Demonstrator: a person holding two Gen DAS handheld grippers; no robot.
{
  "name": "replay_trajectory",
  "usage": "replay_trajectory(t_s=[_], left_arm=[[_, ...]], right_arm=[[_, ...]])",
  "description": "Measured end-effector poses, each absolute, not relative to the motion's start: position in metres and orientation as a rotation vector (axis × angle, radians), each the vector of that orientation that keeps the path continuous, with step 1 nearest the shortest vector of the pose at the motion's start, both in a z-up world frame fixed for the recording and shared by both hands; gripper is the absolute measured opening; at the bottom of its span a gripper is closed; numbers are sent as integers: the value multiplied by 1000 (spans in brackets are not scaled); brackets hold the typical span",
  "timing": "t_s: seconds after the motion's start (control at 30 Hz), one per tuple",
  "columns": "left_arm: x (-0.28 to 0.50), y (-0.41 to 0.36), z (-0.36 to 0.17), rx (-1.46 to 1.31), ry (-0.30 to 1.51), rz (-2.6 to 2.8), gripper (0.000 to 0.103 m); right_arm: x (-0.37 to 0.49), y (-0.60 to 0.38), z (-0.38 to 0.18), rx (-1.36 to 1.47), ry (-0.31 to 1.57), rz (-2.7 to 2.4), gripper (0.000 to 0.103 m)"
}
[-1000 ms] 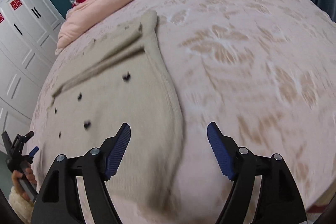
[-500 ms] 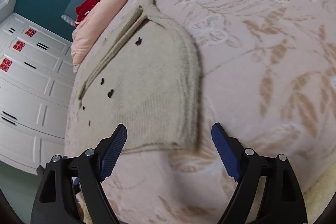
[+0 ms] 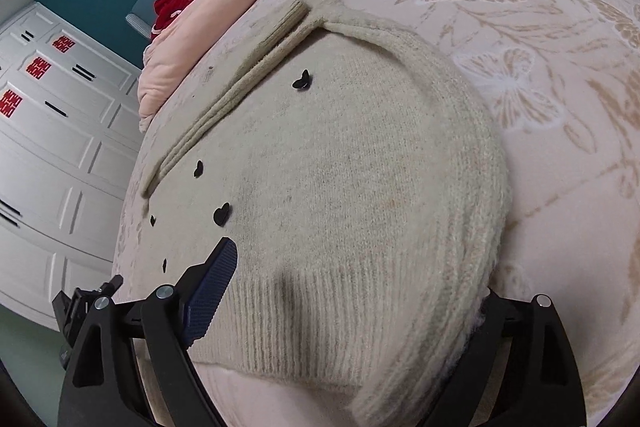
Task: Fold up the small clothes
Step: 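Grasp the sweater hem with the right gripper and lift it toward the collar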
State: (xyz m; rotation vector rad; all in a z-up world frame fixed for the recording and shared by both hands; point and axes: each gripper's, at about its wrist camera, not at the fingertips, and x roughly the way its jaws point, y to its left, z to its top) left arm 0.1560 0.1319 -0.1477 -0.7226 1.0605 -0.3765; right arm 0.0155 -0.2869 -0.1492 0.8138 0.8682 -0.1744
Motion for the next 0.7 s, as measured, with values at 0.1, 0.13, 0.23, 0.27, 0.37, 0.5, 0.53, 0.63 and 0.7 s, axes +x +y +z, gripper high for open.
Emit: replay_trajectory(t_s=[0.1, 0.13, 0.23, 0.27, 0.37, 0.5, 0.53, 0.63, 0.7], left_arm=[[151, 138, -150, -792, 1108, -358, 12], [147, 141, -144, -788, 1092, -350, 11], [131, 148, -113, -733, 1042, -368, 9], [124, 151, -102, -731, 1033, -379, 9], [98, 158, -72, -688, 1006, -434, 8], [46, 172, -56, -625, 1042, -472, 8], [32, 176, -56, -610, 1070, -477, 8], [-19, 195, -61, -567, 1162, -485, 8], [-51, 207, -62, -552, 1216, -491, 8]], right_arm=[[16, -294, -149, 850, 913, -169, 10], [11, -297, -146, 894, 897, -161, 9], [-7, -299, -113, 893, 811, -121, 7], [-14, -299, -100, 883, 791, -99, 7], [-42, -296, -71, 846, 765, -42, 6], [-98, -295, -60, 795, 827, -18, 6], [-116, -294, -63, 790, 865, -12, 6], [-173, -283, -77, 748, 1006, 21, 6], [-206, -269, -81, 683, 1095, 69, 6]])
